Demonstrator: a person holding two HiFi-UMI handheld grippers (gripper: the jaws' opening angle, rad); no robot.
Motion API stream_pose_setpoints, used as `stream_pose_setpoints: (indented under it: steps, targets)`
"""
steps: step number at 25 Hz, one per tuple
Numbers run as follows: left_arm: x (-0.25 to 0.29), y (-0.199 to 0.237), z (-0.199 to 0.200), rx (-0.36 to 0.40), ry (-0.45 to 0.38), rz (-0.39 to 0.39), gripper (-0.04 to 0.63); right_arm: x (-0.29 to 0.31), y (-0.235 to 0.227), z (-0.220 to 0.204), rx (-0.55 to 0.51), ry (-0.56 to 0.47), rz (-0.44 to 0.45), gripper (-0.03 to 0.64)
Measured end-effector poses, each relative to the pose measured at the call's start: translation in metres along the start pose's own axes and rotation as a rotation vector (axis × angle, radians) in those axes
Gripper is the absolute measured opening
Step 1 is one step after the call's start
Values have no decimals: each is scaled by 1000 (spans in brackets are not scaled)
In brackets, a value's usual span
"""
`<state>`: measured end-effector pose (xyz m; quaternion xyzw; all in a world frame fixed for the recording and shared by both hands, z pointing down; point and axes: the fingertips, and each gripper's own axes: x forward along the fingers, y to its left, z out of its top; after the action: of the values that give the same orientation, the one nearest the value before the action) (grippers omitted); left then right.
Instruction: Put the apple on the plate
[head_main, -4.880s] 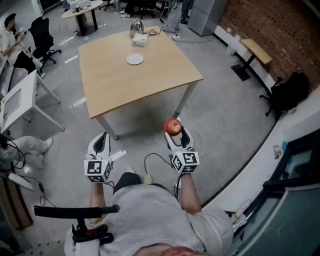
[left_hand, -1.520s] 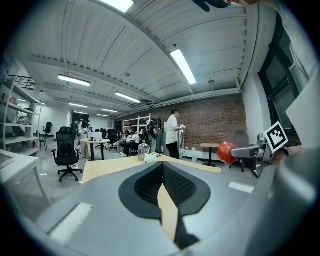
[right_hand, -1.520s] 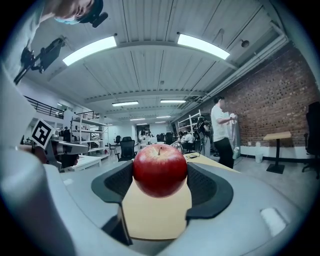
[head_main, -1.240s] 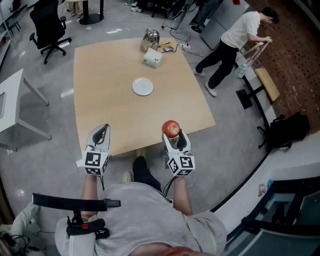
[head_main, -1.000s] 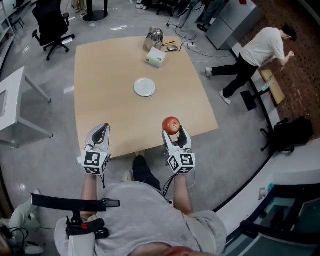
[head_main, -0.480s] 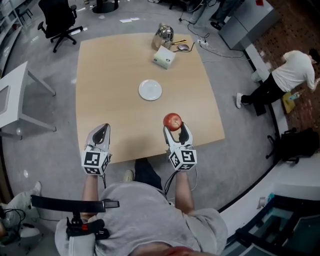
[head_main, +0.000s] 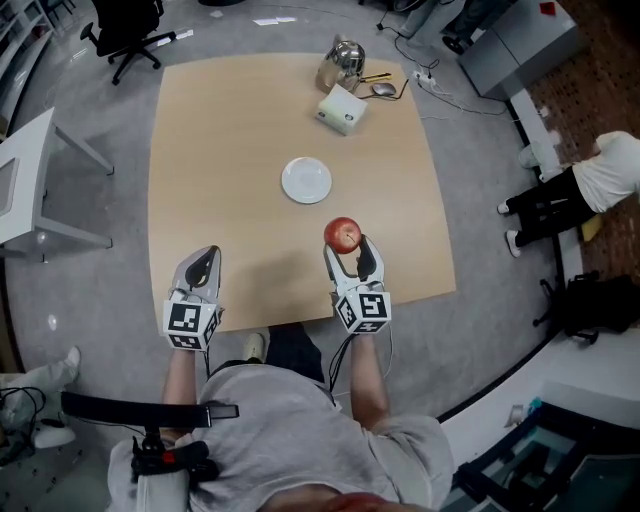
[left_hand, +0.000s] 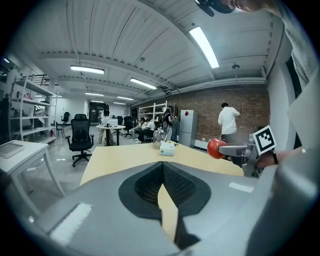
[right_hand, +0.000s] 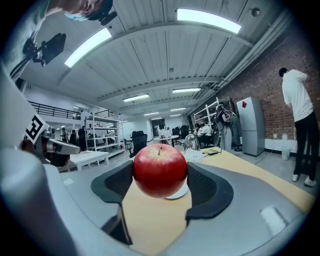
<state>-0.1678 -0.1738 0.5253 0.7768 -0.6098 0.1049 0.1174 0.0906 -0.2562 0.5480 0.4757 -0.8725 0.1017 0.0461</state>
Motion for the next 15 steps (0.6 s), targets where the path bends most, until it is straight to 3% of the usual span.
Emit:
stream_pose_setpoints:
  steps: [15]
  targets:
    - [26,2,-22,-46,93,47,20,72,-25,-38,-23,79,73,344]
